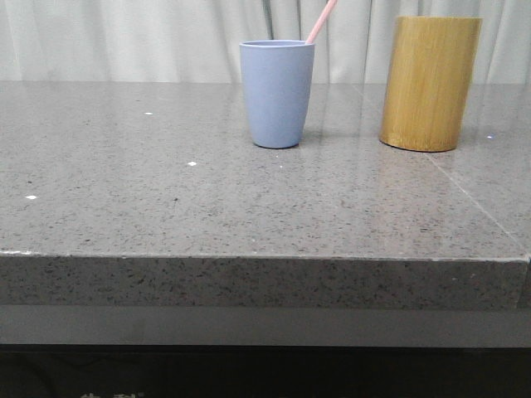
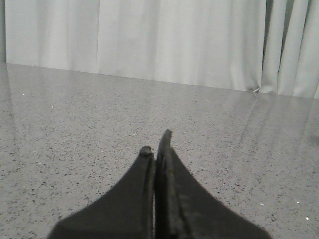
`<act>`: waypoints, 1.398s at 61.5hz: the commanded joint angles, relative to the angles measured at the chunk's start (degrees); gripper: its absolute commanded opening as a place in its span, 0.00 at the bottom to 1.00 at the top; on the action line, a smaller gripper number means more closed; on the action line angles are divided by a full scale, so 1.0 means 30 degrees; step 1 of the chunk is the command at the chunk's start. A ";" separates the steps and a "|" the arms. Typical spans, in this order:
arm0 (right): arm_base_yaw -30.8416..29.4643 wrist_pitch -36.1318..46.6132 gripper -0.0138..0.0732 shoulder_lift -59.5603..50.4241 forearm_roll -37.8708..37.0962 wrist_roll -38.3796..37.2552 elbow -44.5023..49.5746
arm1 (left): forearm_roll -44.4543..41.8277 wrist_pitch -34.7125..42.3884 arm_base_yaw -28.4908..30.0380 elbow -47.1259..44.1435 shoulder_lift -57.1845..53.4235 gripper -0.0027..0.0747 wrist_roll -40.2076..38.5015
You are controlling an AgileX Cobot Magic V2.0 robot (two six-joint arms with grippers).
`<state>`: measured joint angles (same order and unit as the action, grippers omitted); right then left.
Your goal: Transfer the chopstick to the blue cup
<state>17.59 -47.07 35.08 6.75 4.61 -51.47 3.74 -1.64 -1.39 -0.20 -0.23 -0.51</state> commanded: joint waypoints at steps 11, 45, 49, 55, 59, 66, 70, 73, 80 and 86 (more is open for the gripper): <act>-0.0104 0.1325 0.08 0.0032 -0.0116 0.0052 -0.0484 | -0.0079 0.1707 0.0047 -0.0230 -0.0451 0.01 -0.0221; -0.0104 0.1399 0.08 0.0010 -0.0116 0.0052 -0.0449 | -0.0079 0.1707 0.0047 -0.0230 -0.0451 0.01 -0.0221; -0.0337 0.1637 0.08 -0.0525 -0.0235 0.0052 -0.0057 | -0.0079 0.1707 0.0047 -0.0230 -0.0451 0.01 -0.0221; -0.1700 0.3792 0.08 -0.1898 -0.0049 0.0052 0.1908 | -0.0079 0.1707 0.0047 -0.0230 -0.0451 0.01 -0.0221; -0.2800 0.5984 0.08 -0.3143 -0.0030 0.0052 0.3884 | -0.0079 0.1707 0.0047 -0.0230 -0.0451 0.01 -0.0221; -0.4481 1.0211 0.08 -0.6190 0.0084 0.0052 0.8626 | -0.0079 0.1707 0.0047 -0.0230 -0.0451 0.01 -0.0221; -0.4953 1.1869 0.08 -0.7854 0.0351 0.0052 1.0985 | -0.0079 0.1707 0.0047 -0.0230 -0.0451 0.01 -0.0221; -0.5155 1.2933 0.08 -0.9061 0.0544 0.0052 1.2430 | -0.0079 0.1707 0.0047 -0.0230 -0.0451 0.01 -0.0221; -0.5635 1.4817 0.08 -1.1109 0.1082 0.0052 1.5701 | -0.0079 0.1707 0.0047 -0.0230 -0.0451 0.01 -0.0221; -0.5968 1.5691 0.08 -1.2053 0.1593 0.0052 1.7309 | -0.0079 0.1707 0.0047 -0.0230 -0.0451 0.01 -0.0221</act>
<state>0.72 -8.47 0.42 10.02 4.61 -1.42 3.46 -1.64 -1.39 -0.20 -0.23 -0.65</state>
